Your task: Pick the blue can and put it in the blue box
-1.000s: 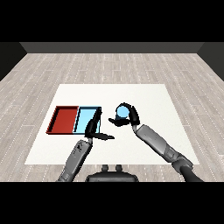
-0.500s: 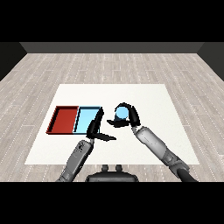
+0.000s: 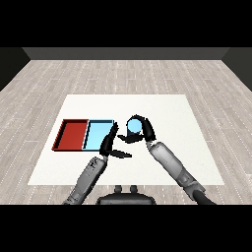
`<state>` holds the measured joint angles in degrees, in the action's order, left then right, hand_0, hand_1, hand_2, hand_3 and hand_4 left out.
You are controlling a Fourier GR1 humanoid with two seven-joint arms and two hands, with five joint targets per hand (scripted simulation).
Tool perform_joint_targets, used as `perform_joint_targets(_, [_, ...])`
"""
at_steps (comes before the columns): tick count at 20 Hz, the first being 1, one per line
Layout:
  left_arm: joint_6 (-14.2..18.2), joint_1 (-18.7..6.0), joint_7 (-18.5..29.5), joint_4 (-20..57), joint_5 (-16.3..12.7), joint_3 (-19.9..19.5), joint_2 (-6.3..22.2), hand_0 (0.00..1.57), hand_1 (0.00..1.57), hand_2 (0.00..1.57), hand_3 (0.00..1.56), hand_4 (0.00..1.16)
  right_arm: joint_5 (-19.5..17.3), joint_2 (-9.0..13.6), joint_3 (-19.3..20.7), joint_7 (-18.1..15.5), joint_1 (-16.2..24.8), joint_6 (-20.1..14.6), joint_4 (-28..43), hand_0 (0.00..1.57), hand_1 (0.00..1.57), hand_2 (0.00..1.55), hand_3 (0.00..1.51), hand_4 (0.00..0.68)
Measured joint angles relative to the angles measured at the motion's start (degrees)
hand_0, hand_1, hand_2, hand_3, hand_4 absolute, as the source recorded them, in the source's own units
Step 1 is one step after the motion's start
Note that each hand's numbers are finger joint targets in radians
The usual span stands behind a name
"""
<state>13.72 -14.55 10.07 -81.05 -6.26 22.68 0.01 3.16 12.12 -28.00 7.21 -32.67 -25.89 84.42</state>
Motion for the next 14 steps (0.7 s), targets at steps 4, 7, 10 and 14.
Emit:
perform_joint_targets(4, [0.71, -1.77, 0.94, 3.47, -1.16, 0.28, 0.00, 0.00, 0.00, 0.00, 0.00, 0.00, -3.48, -2.53, 1.26, 0.35, 1.18, 1.94, 0.68, 1.49, 1.49, 1.46, 1.39, 0.581])
perform_joint_targets(7, [0.37, -3.02, 1.74, 6.28, -1.65, -0.46, 0.00, 0.00, 0.00, 0.00, 0.00, 0.00, -5.55, -3.74, 2.58, 1.99, 0.95, 3.62, 1.35, 1.47, 1.47, 1.45, 1.39, 0.587])
perform_joint_targets(10, [1.21, -3.91, 1.68, 7.80, -2.14, 0.15, -0.01, 0.00, 0.00, 0.00, 0.00, 0.00, -7.90, -5.38, 3.25, 3.30, 2.02, 4.95, 3.09, 1.49, 1.49, 1.46, 1.39, 0.576])
perform_joint_targets(14, [2.05, -6.20, 1.83, 10.33, -3.13, 0.15, -0.01, 0.00, 0.00, 0.00, 0.00, 0.00, -10.18, -7.90, 5.50, 2.68, 1.84, 6.64, 1.22, 1.49, 1.49, 1.45, 1.38, 0.570])
